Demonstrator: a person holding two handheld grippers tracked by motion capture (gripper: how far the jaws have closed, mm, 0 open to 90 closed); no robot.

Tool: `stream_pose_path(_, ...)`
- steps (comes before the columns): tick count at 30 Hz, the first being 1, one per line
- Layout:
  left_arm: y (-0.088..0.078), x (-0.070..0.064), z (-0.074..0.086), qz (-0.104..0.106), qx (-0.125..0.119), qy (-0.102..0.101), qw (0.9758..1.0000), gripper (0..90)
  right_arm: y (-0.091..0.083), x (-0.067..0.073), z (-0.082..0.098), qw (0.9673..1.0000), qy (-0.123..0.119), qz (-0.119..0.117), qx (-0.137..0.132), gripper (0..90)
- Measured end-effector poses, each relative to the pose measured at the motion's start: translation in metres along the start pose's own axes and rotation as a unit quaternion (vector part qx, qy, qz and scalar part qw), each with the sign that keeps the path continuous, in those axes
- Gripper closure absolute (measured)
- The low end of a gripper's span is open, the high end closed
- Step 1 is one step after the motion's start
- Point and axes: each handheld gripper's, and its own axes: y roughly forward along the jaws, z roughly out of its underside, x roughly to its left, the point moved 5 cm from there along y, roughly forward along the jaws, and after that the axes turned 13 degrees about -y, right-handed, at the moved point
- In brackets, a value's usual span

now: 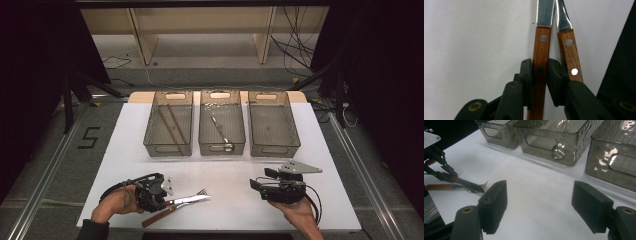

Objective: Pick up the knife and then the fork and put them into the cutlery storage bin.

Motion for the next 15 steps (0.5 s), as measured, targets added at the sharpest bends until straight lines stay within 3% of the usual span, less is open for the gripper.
stream_pose_path(8,-0.001,-0.002,-0.001,0.005,-0.009,0.014,0.9999,75.6,0.000,0.000,0.000,1.0000,0.000,0.000,0.001,29.4)
stream_pose_path(15,-0.011,-0.001,-0.007,-0.015,-0.041,0.003,0.9990,75.7,0.000,0.000,0.000,1.0000,0.000,0.000,0.000,29.4)
